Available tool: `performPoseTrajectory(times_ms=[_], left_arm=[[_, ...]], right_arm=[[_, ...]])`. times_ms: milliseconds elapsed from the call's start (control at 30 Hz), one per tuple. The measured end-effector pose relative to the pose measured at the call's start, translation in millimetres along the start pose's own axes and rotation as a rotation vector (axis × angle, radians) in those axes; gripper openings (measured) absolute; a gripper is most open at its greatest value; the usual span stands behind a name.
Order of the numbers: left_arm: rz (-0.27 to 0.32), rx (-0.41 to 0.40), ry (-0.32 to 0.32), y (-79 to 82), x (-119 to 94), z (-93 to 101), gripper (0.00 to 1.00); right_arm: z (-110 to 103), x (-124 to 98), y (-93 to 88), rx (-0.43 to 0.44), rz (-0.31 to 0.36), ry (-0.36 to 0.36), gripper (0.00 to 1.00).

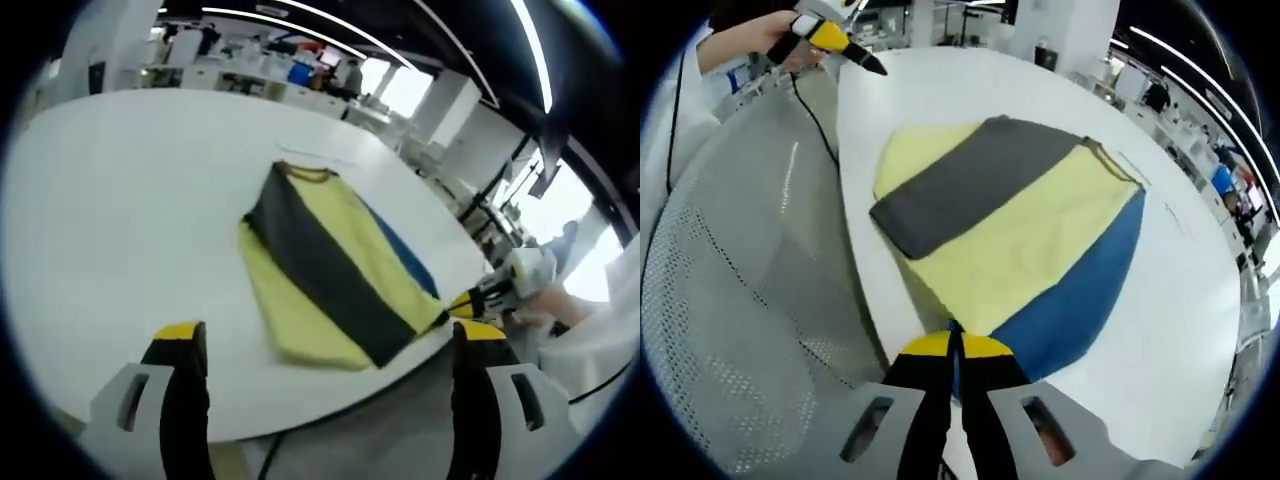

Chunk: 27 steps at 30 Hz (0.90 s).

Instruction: Fold the garment on the visible template until the final outline fits inside the template.

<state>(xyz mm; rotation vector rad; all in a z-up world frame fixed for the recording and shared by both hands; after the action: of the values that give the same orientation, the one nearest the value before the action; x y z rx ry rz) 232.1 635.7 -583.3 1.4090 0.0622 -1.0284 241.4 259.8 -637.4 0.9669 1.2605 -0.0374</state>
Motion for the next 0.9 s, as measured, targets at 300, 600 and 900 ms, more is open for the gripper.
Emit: performPoseTrajectory(times_ms=[300, 600, 900], left_arm=[[-0.004, 0.028, -0.02, 8.0, 5, 2.6, 0.99], [0.004, 0.039, -0.021, 15.5, 6, 2.2, 0.98], [0.014, 0.043, -0.019, 17.6, 5, 3.2, 0.98]], right_arm=[[23, -30, 0.6, 0.051, 0.084, -0.11, 0.02], [37, -47, -7.9, 0.134, 0.119, -0.165, 0.02], [60, -68, -11.0, 0.25, 0.209, -0.217, 0.02]])
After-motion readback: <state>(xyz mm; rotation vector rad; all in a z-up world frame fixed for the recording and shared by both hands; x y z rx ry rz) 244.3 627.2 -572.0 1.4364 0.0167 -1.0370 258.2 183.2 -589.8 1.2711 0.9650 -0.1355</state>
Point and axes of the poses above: the point that each gripper's makers call its tool centre point, and the gripper's own axes: x roughly forward along the fingers, z roughly to its right, y roughly out of its top, the point moved 10 cm from there along -x, roughly backward along the fingers, and after that the axes turned 14 degrees about x, right-handed, at the moved point
